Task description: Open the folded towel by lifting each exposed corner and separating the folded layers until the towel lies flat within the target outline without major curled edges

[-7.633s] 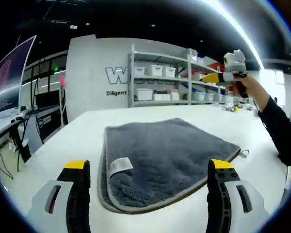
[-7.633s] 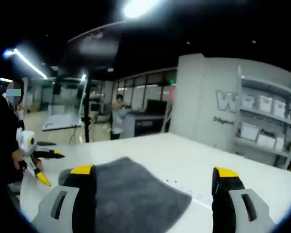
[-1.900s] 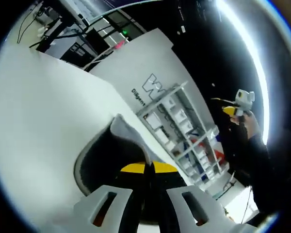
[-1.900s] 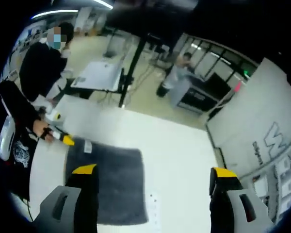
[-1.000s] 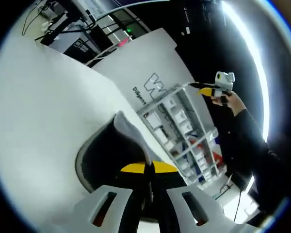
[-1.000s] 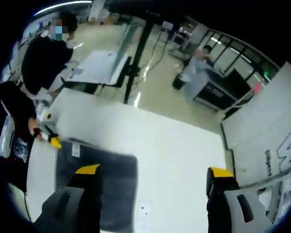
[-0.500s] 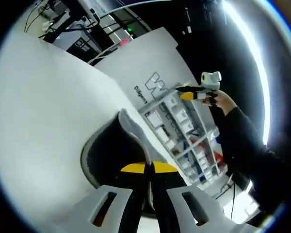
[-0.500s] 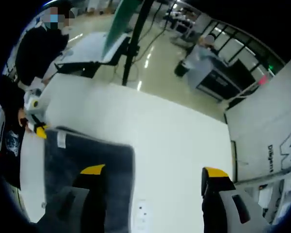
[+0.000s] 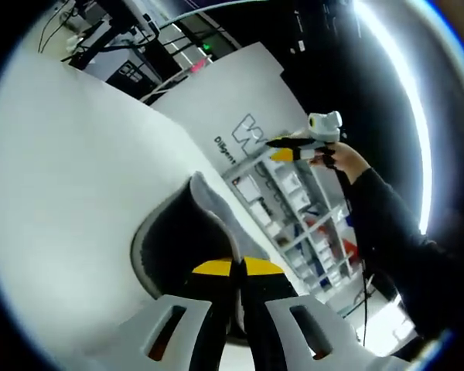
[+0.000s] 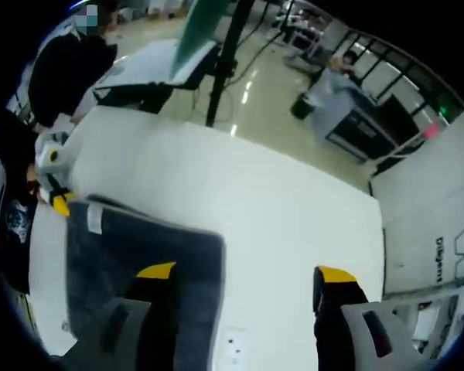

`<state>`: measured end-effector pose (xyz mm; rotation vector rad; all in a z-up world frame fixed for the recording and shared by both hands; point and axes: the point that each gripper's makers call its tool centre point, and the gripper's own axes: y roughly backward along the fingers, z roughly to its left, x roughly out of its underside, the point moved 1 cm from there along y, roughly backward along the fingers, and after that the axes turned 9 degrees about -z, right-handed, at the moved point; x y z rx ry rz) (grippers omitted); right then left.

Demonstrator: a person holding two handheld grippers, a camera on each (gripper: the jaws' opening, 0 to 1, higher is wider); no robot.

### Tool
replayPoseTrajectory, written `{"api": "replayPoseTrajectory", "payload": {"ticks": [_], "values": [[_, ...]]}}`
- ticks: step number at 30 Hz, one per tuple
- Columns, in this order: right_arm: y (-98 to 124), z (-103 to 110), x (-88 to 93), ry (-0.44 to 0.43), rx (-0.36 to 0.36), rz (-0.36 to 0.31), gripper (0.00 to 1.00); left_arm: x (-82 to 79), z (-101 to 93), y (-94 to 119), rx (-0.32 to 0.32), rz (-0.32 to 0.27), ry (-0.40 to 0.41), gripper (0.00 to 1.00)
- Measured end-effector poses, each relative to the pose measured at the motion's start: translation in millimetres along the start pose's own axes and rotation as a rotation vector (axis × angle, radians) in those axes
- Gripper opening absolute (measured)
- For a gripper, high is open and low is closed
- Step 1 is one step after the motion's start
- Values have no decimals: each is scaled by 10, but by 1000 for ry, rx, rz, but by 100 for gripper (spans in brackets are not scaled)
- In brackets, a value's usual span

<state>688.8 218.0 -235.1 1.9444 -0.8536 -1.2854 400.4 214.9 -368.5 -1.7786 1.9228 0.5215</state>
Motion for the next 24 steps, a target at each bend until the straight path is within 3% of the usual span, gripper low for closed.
{"api": "replayPoseTrajectory", "payload": {"ticks": [5, 12, 24], "values": [[-86, 34, 77, -4, -8, 5, 57, 86, -56, -7, -12, 10, -8, 2], [-250, 125, 147, 11, -35, 17, 55, 138, -116, -9, -17, 9, -12, 2], [-596, 261, 239, 6, -74, 32, 50, 46, -29, -22, -27, 4, -20, 2]]}}
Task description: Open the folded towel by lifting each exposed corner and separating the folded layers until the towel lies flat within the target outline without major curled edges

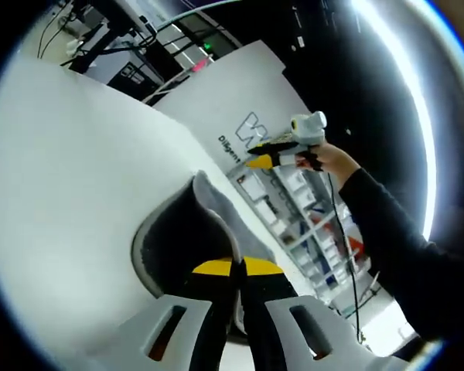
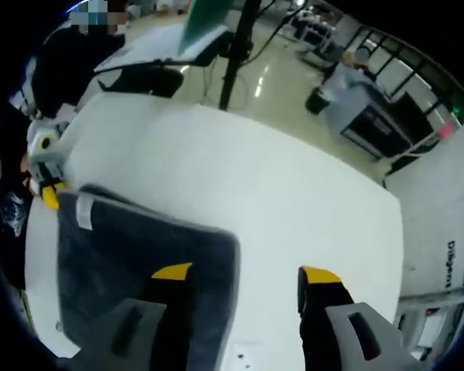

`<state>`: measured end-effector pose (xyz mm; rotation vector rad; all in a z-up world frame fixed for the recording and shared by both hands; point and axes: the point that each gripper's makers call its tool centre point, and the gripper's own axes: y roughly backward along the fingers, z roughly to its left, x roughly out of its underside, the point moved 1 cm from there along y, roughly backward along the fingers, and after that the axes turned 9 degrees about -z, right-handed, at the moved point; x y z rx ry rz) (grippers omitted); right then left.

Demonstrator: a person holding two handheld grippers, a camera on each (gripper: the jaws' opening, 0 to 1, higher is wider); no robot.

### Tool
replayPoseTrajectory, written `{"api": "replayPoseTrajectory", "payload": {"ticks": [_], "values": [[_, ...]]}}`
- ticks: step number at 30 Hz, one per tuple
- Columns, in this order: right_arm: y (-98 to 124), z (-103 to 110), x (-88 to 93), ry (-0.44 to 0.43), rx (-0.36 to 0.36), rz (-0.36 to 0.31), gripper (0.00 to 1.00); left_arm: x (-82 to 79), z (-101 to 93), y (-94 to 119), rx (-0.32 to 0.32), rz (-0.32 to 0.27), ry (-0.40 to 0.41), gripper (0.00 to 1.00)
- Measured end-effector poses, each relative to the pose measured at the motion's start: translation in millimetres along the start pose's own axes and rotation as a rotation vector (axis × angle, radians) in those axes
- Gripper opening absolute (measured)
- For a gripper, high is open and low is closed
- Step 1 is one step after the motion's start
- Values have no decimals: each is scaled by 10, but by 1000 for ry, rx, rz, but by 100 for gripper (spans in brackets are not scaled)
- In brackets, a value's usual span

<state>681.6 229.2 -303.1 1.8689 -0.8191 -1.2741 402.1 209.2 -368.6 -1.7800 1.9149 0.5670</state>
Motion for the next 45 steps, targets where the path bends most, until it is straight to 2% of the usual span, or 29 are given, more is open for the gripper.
{"api": "replayPoseTrajectory", "payload": {"ticks": [7, 13, 19, 30, 45], "values": [[-234, 104, 116, -7, -35, 25, 49, -28, 36, 0, -2, 0, -1, 2], [-326, 113, 150, -17, -44, 20, 43, -5, 37, 0, -4, 4, -4, 2], [-388, 135, 197, -26, -58, 22, 41, -7, 42, -3, -3, 6, -4, 2], [-625, 124, 251, -40, -47, 13, 26, -19, 67, 1, -1, 15, -7, 2], [-781, 112, 288, -49, -46, 12, 25, 15, 40, 15, 1, 19, -6, 2]]}}
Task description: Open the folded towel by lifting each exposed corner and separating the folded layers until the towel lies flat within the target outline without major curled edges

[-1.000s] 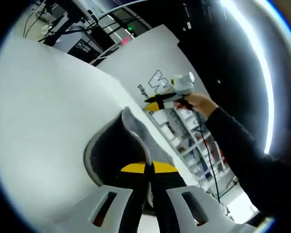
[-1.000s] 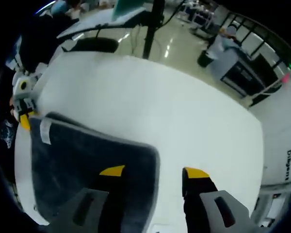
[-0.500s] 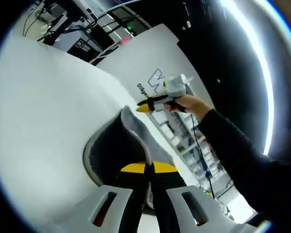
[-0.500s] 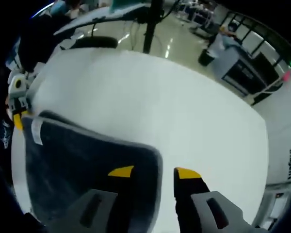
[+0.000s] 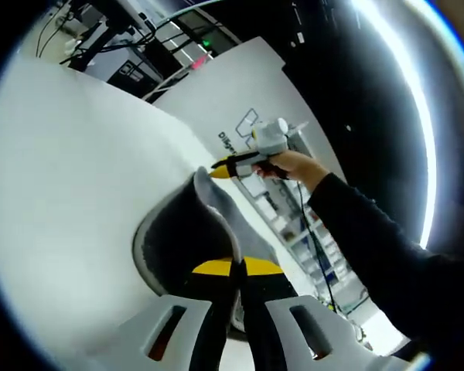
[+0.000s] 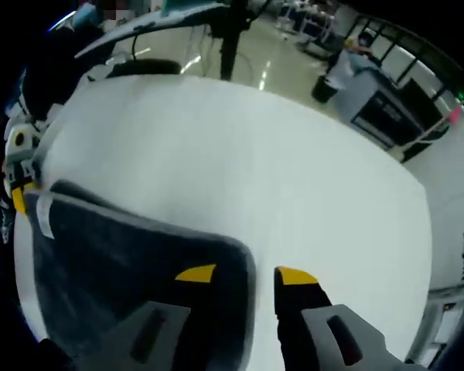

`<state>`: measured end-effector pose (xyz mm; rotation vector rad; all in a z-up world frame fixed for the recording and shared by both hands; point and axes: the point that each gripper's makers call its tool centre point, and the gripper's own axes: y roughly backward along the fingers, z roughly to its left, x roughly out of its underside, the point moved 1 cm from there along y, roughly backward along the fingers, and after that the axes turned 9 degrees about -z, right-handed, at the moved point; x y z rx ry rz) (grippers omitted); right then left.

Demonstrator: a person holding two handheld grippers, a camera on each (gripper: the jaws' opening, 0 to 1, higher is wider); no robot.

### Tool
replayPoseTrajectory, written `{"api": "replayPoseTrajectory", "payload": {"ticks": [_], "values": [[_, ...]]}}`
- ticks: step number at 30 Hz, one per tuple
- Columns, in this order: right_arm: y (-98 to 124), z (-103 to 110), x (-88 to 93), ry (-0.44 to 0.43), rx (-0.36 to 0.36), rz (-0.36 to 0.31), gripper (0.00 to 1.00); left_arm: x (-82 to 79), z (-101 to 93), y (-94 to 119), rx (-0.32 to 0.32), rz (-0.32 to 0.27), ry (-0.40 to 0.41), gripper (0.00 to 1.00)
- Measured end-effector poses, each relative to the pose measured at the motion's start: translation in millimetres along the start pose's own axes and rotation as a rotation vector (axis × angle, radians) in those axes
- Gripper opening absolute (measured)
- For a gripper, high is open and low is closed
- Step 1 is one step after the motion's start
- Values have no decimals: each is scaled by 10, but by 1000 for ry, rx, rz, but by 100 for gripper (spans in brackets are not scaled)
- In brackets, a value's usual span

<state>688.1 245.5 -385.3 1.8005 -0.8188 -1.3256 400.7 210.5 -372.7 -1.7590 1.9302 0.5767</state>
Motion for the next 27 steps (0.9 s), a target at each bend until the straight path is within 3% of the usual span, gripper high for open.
{"api": "replayPoseTrajectory", "payload": {"ticks": [8, 15, 21, 27], "values": [[-146, 50, 69, 31, -9, 27, 26, 7, -2, -3, 4, 1, -3, 2], [-108, 92, 69, 29, -36, 16, 17, 8, 5, 10, 4, 3, -1, 2], [-89, 3, 72, -4, -5, 14, 0, 13, 7, 5, 5, 4, -1, 2], [-100, 7, 86, -8, -8, 20, 0, 10, 11, 7, 5, 4, -2, 2]]}}
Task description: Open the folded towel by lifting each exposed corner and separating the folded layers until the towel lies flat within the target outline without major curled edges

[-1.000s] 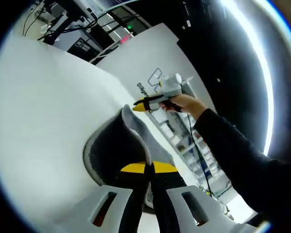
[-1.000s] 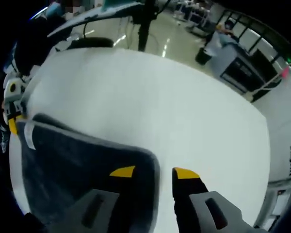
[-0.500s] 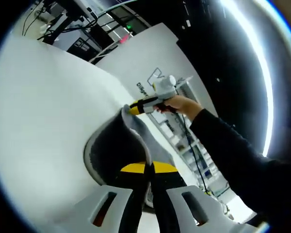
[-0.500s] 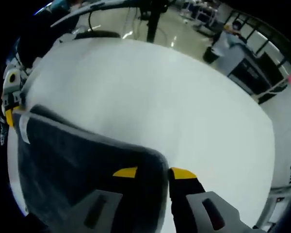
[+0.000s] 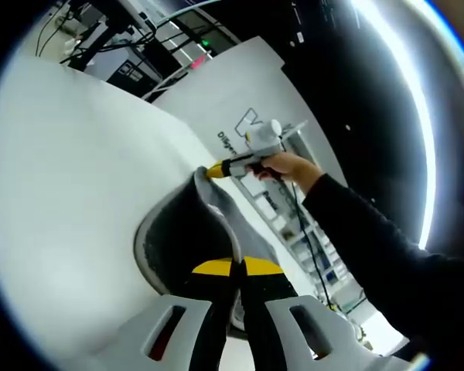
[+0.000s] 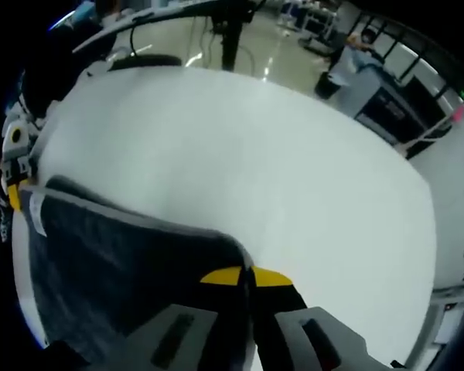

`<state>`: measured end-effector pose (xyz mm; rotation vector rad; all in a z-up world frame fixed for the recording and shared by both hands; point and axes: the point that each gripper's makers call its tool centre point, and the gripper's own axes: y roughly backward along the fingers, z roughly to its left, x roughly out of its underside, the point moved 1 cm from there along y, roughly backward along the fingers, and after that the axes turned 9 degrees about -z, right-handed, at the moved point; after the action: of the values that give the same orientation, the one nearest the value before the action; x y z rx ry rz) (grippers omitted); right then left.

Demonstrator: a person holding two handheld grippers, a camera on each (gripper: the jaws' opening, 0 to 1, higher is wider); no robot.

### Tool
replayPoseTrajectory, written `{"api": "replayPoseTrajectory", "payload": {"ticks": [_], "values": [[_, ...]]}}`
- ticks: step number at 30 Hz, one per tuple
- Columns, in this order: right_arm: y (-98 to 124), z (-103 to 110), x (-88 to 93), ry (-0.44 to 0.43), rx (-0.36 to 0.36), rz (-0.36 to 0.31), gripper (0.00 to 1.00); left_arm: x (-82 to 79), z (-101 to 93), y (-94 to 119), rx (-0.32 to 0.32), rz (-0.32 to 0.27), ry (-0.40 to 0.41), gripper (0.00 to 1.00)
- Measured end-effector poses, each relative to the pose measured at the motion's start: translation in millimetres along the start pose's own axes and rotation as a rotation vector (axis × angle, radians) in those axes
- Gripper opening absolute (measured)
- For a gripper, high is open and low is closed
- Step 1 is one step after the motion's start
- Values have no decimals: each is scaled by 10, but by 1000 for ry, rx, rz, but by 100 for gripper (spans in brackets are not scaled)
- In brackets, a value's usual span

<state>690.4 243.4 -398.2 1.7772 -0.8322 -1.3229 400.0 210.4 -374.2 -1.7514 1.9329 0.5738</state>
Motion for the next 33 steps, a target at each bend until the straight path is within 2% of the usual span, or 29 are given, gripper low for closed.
{"api": "replayPoseTrajectory", "payload": {"ticks": [9, 12, 20, 25, 30, 33], "values": [[57, -53, -23, -12, 30, 10, 0, -20, -33, -4, 19, -4, 3, 1], [70, -99, 2, 7, 61, 35, 0, -12, -47, -11, 28, 0, 0, 1], [96, -125, -47, 31, 96, 24, 0, -2, -153, -25, 60, -2, -14, 1], [140, -139, -72, 36, 110, 11, 0, -13, -217, -24, 84, -5, 24, 1], [211, -151, -91, 30, 128, -4, 0, -54, -300, -22, 104, -23, 23, 1], [227, -243, -100, 30, 137, -10, 0, -48, -348, -26, 115, -22, 13, 1]]}}
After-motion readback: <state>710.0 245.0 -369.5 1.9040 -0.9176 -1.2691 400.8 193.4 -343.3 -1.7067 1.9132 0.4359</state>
